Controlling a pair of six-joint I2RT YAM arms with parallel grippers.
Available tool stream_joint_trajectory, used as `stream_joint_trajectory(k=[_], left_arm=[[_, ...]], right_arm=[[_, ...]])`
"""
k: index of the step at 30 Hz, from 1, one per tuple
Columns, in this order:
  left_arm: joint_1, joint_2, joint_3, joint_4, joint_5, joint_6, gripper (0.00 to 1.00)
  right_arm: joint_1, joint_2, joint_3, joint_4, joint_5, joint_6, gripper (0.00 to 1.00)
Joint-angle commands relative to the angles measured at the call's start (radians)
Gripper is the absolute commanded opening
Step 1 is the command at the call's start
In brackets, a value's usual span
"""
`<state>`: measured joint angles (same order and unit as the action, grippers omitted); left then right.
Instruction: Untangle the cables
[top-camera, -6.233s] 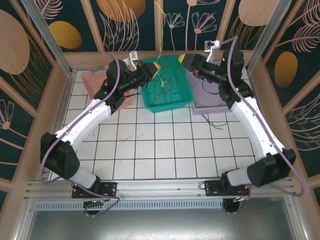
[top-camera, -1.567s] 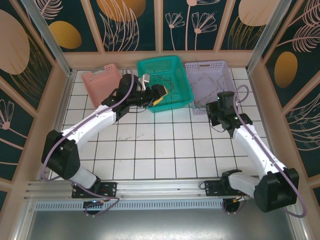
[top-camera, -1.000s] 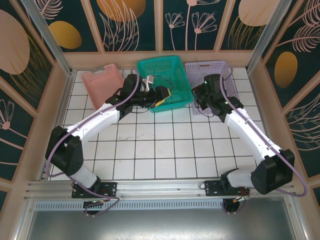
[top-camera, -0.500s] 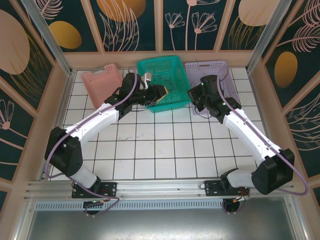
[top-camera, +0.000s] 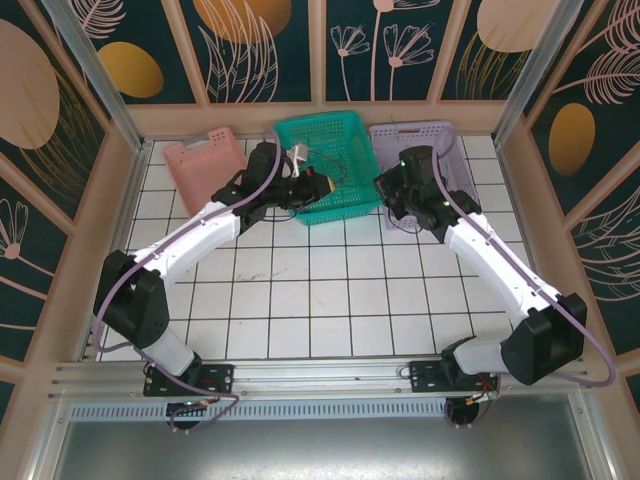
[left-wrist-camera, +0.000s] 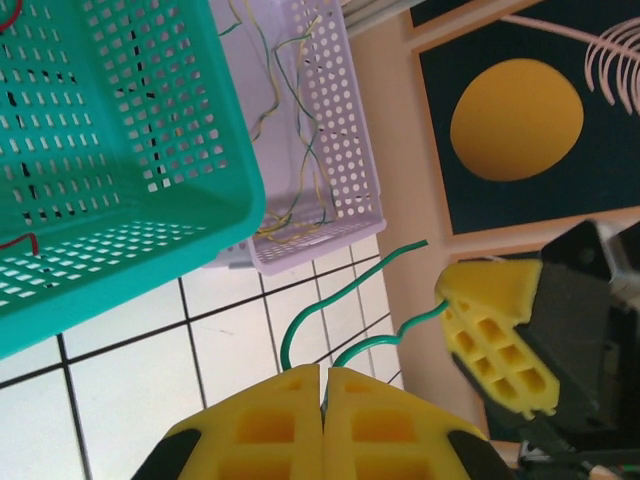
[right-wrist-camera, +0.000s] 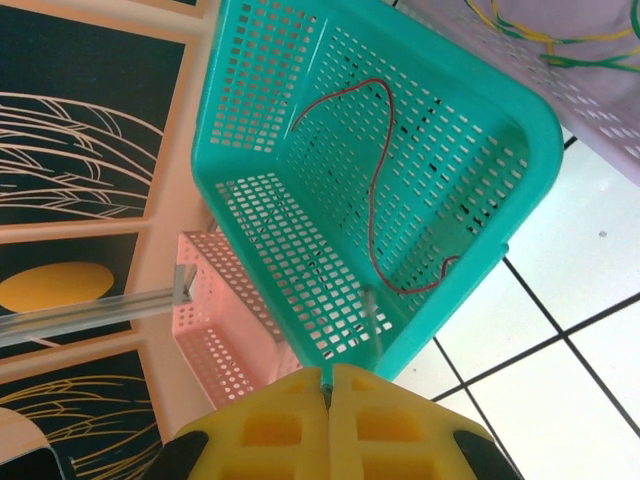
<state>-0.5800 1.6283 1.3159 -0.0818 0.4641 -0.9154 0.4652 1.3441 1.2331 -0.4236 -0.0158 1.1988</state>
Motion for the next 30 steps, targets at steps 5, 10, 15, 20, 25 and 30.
stream_joint_trajectory(k=[5, 10, 15, 20, 25, 30], left_arm=[[-0.020, 0.016, 0.039, -0.127, 0.103, 0.226, 0.00], [-0.043, 0.006, 0.017, -0.114, 0.144, 0.260, 0.00], [-0.070, 0.017, 0.007, -0.098, 0.168, 0.269, 0.00], [-0.095, 0.034, 0.013, -0.110, 0.182, 0.295, 0.00], [-0.111, 0.050, 0.016, -0.115, 0.209, 0.312, 0.00], [-0.139, 0.076, 0.047, -0.121, 0.226, 0.325, 0.00]], right_arm=[[-0.069, 0.113, 0.204, -0.036, 0.035, -0.239, 0.00], [-0.151, 0.221, 0.322, -0.033, -0.062, -0.339, 0.00], [-0.198, 0.324, 0.460, -0.031, -0.159, -0.393, 0.00], [-0.210, 0.414, 0.607, -0.070, -0.199, -0.443, 0.00], [-0.217, 0.487, 0.716, -0.083, -0.239, -0.468, 0.00], [-0.216, 0.583, 0.852, -0.113, -0.282, -0.476, 0.00]])
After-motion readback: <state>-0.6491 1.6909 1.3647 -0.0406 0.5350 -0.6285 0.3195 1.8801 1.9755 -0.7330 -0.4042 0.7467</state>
